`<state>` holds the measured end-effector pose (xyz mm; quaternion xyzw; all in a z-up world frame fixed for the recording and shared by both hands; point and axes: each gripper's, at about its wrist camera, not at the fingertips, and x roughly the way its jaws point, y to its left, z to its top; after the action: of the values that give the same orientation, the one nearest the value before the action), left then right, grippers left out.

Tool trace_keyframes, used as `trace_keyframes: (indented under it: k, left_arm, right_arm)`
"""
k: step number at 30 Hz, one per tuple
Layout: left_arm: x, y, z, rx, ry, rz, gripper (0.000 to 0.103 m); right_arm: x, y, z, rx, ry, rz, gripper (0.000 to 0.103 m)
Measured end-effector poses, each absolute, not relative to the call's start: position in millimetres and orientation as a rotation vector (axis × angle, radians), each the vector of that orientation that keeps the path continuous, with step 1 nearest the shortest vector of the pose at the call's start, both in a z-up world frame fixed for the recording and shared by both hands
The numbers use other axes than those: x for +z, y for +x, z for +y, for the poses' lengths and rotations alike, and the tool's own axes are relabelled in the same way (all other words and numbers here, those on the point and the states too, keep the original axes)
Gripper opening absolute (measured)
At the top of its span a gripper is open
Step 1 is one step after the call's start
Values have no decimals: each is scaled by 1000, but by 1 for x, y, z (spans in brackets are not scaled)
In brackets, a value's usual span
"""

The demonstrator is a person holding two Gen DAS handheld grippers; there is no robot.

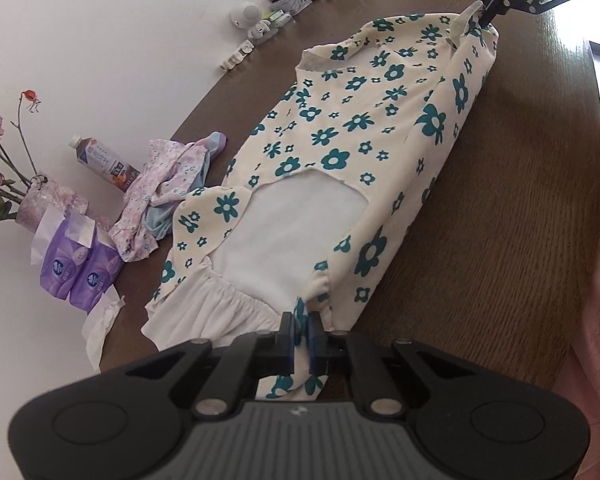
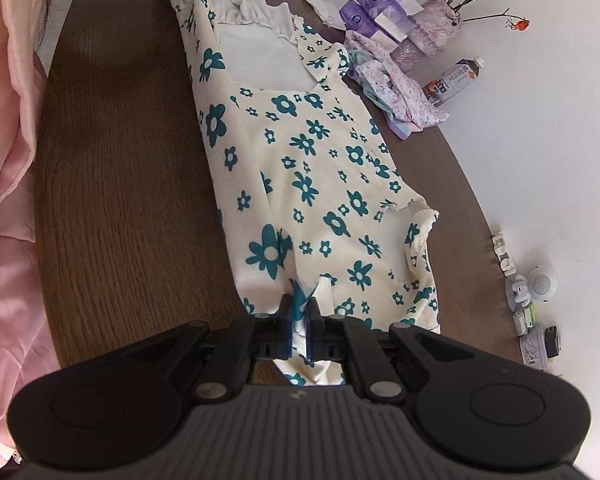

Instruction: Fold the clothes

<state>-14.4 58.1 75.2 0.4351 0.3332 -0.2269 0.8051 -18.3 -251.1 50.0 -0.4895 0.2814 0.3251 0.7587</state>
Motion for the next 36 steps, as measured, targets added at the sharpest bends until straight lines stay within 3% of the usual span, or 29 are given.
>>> trace_keyframes:
  k: [36]
  left_arm:
    - [40, 70, 69, -397, 832, 792, 4]
  right_arm:
    - [24, 80, -247, 693, -1023, 640, 5]
